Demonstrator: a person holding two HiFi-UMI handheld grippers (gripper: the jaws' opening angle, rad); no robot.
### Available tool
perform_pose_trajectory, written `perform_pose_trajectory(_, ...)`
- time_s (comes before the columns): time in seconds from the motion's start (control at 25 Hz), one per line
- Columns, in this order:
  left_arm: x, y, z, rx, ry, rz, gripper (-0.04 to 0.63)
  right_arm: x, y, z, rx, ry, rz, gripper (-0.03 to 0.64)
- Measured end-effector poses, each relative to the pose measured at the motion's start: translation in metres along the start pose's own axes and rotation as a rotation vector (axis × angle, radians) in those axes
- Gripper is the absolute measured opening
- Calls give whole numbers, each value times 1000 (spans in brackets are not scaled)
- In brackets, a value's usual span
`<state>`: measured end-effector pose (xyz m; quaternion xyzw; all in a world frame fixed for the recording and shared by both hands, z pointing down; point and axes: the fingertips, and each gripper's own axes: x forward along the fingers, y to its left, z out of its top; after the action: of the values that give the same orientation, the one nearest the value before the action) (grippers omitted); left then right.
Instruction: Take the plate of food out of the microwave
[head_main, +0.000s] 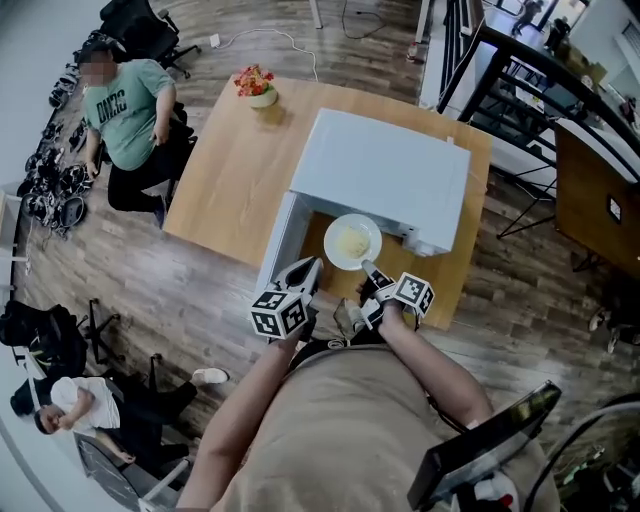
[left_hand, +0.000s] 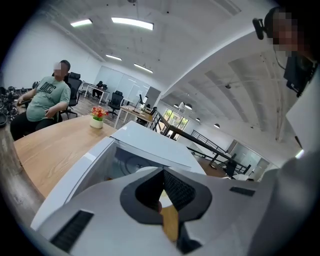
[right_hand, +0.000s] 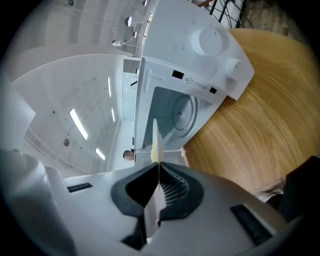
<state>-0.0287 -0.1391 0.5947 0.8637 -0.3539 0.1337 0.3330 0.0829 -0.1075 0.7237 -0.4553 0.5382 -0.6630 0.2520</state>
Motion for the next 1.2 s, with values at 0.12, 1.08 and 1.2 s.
perform_pose_trajectory(0.12, 2, -5, 4, -14, -28, -2, 3, -10, 14, 0, -13, 33, 23, 12)
perform_pose_trajectory(1.08, -18, -7, 38, -39, -220, 31, 3, -70, 130, 80, -182, 47, 269, 12)
perform_pose_trajectory(1.2, -19, -5, 35, -37, -220, 38, 3, -80, 132, 82, -180, 55, 268, 12)
